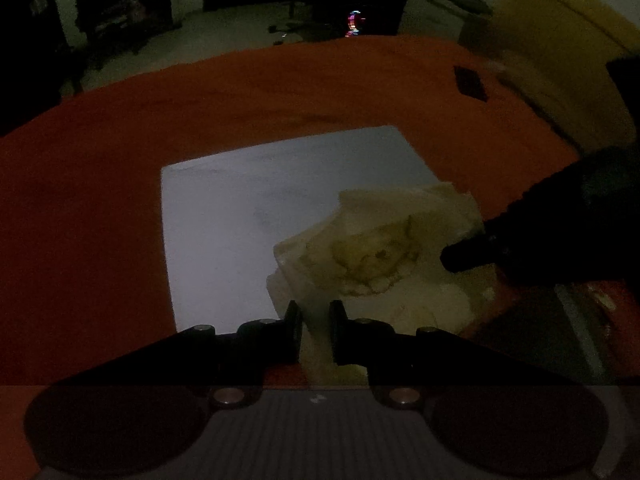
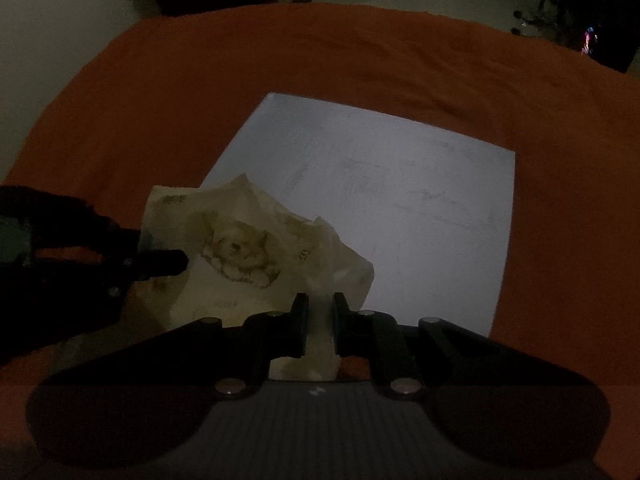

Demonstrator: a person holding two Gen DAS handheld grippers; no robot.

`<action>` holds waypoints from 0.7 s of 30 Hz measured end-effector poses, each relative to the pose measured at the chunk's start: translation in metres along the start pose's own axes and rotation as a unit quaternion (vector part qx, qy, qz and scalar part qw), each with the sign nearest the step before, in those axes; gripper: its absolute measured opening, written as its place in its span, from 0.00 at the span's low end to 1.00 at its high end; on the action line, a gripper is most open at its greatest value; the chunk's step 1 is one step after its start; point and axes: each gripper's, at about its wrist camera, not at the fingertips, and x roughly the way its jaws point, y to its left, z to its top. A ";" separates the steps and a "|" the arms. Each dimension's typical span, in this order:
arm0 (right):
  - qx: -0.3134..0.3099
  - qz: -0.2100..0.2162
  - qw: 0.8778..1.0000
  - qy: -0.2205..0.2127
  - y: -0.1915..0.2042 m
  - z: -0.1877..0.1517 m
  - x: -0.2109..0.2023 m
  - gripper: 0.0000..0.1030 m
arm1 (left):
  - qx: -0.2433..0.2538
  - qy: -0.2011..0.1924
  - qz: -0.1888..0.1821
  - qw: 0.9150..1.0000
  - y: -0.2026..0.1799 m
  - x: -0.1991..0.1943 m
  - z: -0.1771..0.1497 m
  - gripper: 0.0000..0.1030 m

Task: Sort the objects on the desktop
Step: 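Lower the tissue bag into the white box and open both tools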

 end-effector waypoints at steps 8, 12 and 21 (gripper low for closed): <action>-0.054 -0.005 0.999 0.009 0.029 -0.025 -0.037 0.13 | 0.040 -0.012 -0.010 0.999 -0.027 -0.046 -0.016 0.11; -0.066 0.003 0.997 0.028 0.039 -0.043 -0.049 0.13 | 0.064 -0.002 -0.014 0.998 -0.041 -0.060 -0.030 0.11; -0.082 0.030 0.991 0.103 0.056 -0.102 -0.017 0.13 | 0.122 0.072 -0.029 0.989 -0.072 -0.042 -0.079 0.11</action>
